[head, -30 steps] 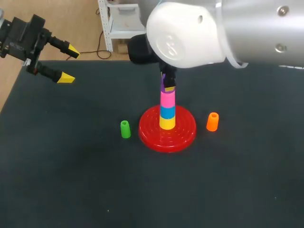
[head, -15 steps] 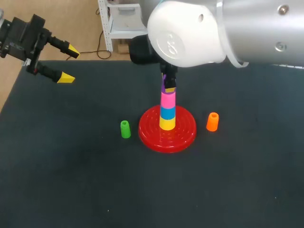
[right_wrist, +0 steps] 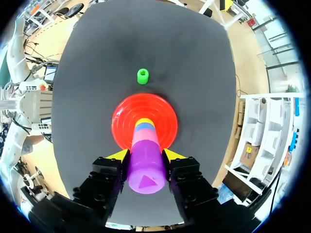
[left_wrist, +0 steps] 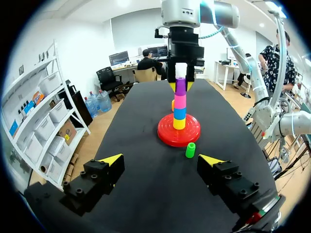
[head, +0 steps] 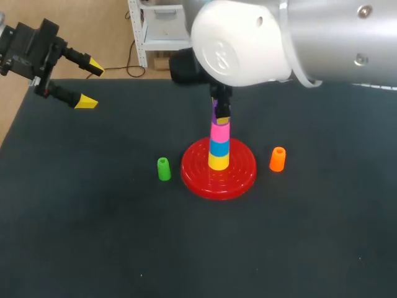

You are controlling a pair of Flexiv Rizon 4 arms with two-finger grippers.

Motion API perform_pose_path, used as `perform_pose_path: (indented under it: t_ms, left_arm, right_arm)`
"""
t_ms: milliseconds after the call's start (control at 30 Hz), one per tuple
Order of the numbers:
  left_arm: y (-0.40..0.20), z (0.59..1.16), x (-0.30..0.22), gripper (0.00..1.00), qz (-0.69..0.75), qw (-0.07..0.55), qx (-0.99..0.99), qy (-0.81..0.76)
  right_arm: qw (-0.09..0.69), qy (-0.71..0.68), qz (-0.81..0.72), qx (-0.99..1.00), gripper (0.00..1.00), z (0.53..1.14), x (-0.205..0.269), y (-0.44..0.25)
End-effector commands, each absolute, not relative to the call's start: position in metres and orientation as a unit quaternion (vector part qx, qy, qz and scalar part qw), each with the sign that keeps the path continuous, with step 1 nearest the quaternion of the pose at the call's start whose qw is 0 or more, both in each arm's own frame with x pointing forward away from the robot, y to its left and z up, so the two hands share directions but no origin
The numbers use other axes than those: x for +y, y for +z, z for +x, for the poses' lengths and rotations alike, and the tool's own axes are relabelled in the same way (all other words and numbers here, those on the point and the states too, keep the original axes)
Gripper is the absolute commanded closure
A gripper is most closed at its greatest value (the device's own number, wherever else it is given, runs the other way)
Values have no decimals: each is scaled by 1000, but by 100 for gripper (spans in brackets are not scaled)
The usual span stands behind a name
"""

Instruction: Pick up and stack the cylinders on the red base in this order: pink,purple,orange,green

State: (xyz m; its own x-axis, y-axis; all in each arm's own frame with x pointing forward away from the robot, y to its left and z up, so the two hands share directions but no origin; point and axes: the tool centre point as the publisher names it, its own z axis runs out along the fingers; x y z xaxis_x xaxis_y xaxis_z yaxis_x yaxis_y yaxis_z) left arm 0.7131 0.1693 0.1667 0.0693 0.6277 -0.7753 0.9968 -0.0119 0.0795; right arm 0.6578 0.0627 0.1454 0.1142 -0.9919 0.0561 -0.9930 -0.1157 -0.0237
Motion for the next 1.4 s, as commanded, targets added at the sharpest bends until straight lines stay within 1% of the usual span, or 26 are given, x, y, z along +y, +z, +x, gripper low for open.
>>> perform_pose_path:
  t_ms: [33,500,533,567,1033,1400]
  left_arm:
    - [166,714,170,0,654,328,621,-281]
    - [166,714,170,0,654,328,621,-281]
    - [166,714,170,0,654,328,621,-281]
    - [166,714,170,0,654,328,621,-281]
    - [166,714,170,0,654,328,621,-281]
    - [166,714,170,0,654,328,621,-281]
  right_arm:
    - [13,27,747,-664,100,660,64,134]
    - [8,28,745,-666,100,659,66,138]
    - [3,31,743,-669,58,658,66,140]
    - [0,30,742,-670,0,658,66,141]
    - [-36,-4,733,-680,0,651,57,170]
    - [-74,19,694,-715,0,635,8,184]
